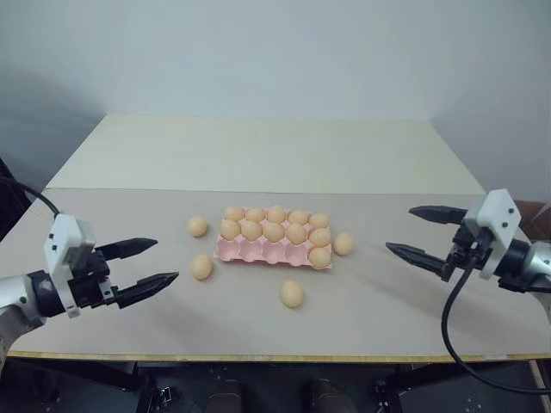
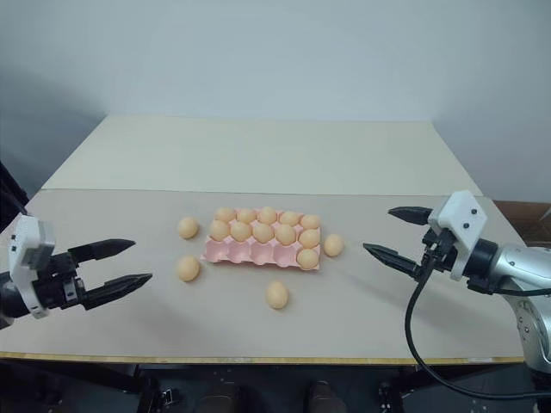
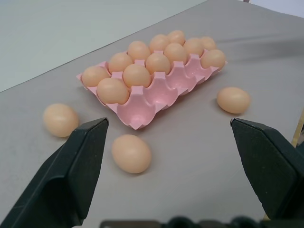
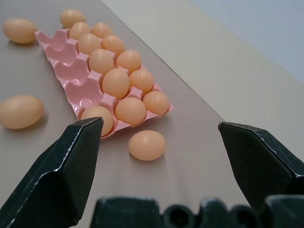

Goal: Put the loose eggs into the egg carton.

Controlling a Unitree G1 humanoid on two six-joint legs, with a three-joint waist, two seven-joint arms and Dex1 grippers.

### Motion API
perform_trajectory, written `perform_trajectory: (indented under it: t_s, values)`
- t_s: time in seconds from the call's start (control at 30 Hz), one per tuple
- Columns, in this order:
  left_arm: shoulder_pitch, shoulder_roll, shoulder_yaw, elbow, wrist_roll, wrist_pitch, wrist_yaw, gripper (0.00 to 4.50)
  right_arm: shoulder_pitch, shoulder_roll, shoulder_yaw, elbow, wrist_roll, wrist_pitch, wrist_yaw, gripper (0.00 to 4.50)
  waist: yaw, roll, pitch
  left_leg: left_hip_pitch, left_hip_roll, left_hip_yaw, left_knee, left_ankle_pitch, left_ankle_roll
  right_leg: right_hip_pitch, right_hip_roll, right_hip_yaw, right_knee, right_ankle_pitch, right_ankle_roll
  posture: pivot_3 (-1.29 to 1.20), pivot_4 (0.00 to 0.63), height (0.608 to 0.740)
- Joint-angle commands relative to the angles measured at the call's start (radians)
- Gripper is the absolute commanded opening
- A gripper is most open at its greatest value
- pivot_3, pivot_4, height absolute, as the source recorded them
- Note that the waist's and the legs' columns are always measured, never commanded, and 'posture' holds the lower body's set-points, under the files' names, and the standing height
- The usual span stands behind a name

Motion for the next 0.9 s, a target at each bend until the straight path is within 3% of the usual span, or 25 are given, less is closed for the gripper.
perform_trajectory:
  t_s: [0.03,0.17,0.3,0.57,0.9]
  values:
    - [0.012,0.014,0.039,-0.022,-0.025,0.004,-0.016,4.48,-0.004,-0.025,-0.029,-0.024,0.014,-0.006,0.019,4.50,0.000,0.000,0.000,0.000,0.000,0.000,0.000,0.000,0.000,0.000,0.000,0.000,0.000,0.000,0.000,0.00,0.150,0.740]
    - [-0.023,0.025,0.023,-0.003,-0.029,0.002,-0.017,4.48,-0.007,-0.016,0.011,-0.042,0.003,-0.004,0.016,4.50,0.000,0.000,0.000,0.000,0.000,0.000,0.000,0.000,0.000,0.000,0.000,0.000,0.000,0.000,0.000,0.00,0.150,0.740]
    - [-0.070,0.040,-0.028,0.013,-0.026,0.000,-0.037,4.48,-0.043,-0.026,0.182,0.024,-0.171,-0.105,0.022,4.50,0.000,0.000,0.000,0.001,0.000,0.000,0.000,0.000,0.000,0.001,0.000,0.000,0.000,0.000,0.000,0.00,0.150,0.740]
    - [-0.143,0.042,-0.092,0.044,-0.018,-0.006,-0.038,4.48,-0.312,0.108,0.473,0.417,-0.455,-0.370,0.017,4.50,-0.014,0.000,0.001,0.001,0.000,0.002,0.000,0.000,0.000,-0.002,0.002,0.003,0.001,0.001,0.000,0.00,0.150,0.740]
    - [-0.121,0.037,-0.084,0.031,-0.010,-0.014,-0.038,4.48,-0.534,0.266,0.564,0.840,-0.554,-0.563,0.038,4.50,-0.024,0.000,0.001,0.000,0.001,0.003,-0.002,0.000,0.000,-0.002,0.004,0.005,0.000,0.005,0.005,0.00,0.150,0.740]
